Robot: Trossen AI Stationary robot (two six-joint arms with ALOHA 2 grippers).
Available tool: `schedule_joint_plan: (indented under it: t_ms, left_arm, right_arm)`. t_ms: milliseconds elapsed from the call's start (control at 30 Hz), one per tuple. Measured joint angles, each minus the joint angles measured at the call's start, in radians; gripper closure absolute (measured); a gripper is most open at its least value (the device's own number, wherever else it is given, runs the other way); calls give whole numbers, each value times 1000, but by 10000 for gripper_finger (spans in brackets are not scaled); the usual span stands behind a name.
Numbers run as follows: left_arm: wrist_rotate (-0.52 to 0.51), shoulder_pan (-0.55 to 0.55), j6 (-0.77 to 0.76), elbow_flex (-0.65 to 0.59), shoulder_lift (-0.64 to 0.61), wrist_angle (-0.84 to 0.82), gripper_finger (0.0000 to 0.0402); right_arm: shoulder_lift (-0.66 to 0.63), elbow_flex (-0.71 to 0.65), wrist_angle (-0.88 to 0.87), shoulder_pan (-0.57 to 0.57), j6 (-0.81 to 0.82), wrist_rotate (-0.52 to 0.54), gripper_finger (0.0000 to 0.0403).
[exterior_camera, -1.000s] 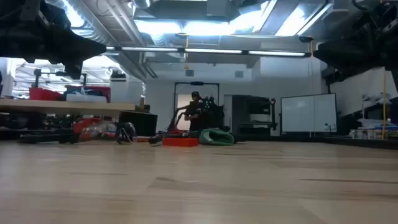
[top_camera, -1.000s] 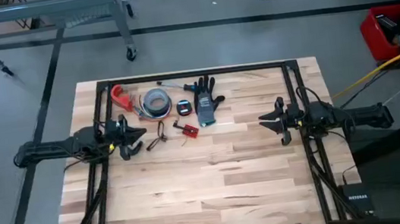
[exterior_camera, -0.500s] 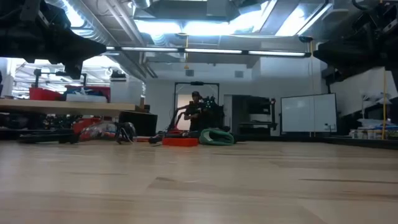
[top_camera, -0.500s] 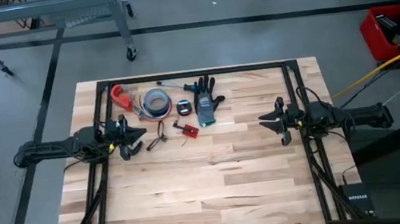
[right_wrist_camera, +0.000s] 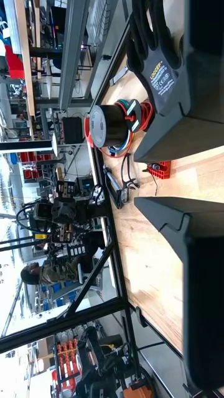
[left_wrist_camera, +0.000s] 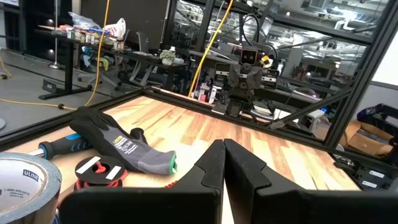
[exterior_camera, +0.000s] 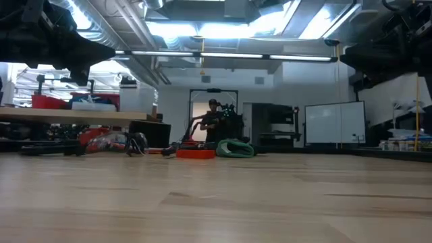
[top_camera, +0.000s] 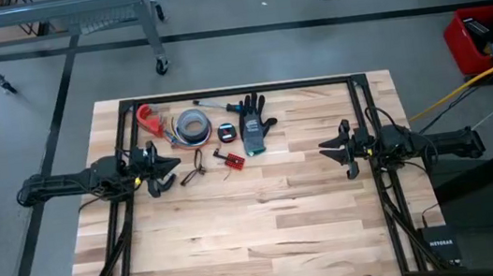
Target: Coil cords
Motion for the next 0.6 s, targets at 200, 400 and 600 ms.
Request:
schedule_joint_plan:
  t_ms: [200, 400, 600]
  left_arm:
    - [0, 0, 0, 0, 0, 0, 400]
    - [0, 0, 5, 0, 0, 0, 400]
    - [0, 0, -127, 0, 0, 0, 400]
  right_arm:
    - [0, 0, 0, 0, 0, 0, 299]
    - [0, 0, 2, 0, 0, 2, 299]
    - [0, 0, 6, 0, 0, 10, 299]
